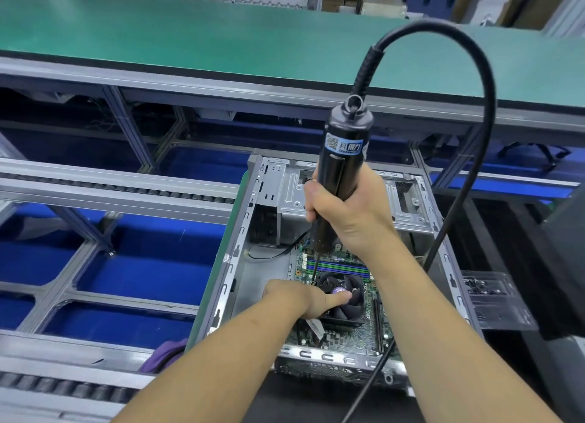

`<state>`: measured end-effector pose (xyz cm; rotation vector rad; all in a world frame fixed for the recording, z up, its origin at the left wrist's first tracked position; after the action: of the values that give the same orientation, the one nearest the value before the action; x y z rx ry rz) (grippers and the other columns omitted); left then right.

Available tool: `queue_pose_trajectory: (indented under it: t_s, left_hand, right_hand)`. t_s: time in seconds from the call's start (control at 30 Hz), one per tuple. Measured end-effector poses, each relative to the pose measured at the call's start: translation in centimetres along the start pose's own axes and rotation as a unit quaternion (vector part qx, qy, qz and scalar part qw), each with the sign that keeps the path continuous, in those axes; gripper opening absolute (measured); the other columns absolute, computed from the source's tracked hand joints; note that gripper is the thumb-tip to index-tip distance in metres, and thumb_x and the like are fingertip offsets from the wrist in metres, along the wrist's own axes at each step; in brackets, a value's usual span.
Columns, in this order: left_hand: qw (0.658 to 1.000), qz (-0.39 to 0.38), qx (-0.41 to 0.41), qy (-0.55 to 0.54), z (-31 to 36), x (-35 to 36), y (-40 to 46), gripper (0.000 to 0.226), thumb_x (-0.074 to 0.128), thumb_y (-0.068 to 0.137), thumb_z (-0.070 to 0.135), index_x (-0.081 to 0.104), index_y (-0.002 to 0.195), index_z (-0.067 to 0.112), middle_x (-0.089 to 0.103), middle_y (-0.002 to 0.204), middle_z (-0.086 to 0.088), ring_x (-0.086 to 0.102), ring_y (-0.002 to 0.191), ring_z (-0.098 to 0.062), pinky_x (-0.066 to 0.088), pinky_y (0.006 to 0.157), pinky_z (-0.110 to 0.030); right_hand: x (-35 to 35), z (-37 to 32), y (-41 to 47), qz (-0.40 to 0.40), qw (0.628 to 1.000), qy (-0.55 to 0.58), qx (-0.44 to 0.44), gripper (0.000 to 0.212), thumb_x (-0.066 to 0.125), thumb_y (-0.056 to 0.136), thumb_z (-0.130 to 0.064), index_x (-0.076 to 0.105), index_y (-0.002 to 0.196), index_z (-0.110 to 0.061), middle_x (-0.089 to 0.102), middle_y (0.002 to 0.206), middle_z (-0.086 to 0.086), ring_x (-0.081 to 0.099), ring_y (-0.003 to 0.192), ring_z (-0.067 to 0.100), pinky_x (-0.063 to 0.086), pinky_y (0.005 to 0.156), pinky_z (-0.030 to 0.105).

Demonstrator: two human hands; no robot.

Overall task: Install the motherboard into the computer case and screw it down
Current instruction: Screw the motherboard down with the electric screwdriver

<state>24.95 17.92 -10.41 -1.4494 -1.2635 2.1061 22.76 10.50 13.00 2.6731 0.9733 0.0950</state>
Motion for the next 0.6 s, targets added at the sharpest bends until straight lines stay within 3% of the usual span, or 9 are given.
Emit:
queue_pose_trajectory:
  t_s: [0.17, 0.43, 0.53, 0.6]
  left_hand:
    - [1.0, -0.009, -0.009, 0.01, 0.0, 0.0, 0.1, 0.123, -0.004, 0.059, 0.101, 0.043, 0.147, 0.029, 0.038, 0.155, 0.0, 0.038, 0.14, -0.027, 0.03, 0.104, -0.043]
    - [1.0, 0.014, -0.003, -0.027, -0.4, -0.2, 0.6, 0.126, 0.004, 0.052, 0.105, 0.047, 0.144, 0.03, 0.041, 0.154, 0.001, 0.041, 0.138, -0.026, 0.032, 0.108, -0.043]
    - [0.997, 0.03, -0.007, -0.07, -0.9, -0.6, 0.8, 0.125, 0.017, 0.047, 0.108, 0.058, 0.131, 0.025, 0.053, 0.143, 0.001, 0.051, 0.127, -0.026, 0.038, 0.105, -0.042]
    - [0.995, 0.081, -0.006, -0.063, -1.1, -1.6, 0.9, 0.116, 0.024, 0.044, 0.108, 0.065, 0.108, 0.021, 0.064, 0.12, 0.001, 0.059, 0.108, -0.023, 0.045, 0.087, -0.035]
  right_hand:
    - [-0.8, 0.4, 0.3, 0.013, 1.0, 0.003, 0.01, 0.032, 0.074, 0.069, -0.032, 0.054, 0.083, -0.011, 0.059, 0.062, 0.004, 0.057, 0.053, 0.024, 0.053, 0.06, 0.049]
    - [-1.1, -0.9, -0.7, 0.024, 0.999, 0.014, -0.017, 0.041, 0.075, 0.068, -0.031, 0.052, 0.085, -0.001, 0.058, 0.065, 0.011, 0.057, 0.057, 0.027, 0.052, 0.06, 0.054]
    - [-3.9, -2.5, -1.6, 0.101, 0.993, 0.024, -0.059, 0.03, 0.073, 0.069, -0.028, 0.055, 0.083, -0.009, 0.06, 0.061, 0.005, 0.058, 0.052, 0.023, 0.05, 0.055, 0.042]
    - [-6.2, -4.2, -2.1, 0.143, 0.984, 0.011, -0.105, 0.024, 0.073, 0.074, -0.027, 0.055, 0.082, -0.013, 0.061, 0.059, 0.0, 0.058, 0.049, 0.023, 0.05, 0.056, 0.036]
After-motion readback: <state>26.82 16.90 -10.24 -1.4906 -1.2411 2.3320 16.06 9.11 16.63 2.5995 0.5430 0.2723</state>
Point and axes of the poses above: each hand's wrist, its own y-axis towards the middle knuckle, its own x-axis out of the palm, z = x × y, the point moved 10 cm from there along y, towards the middle knuckle
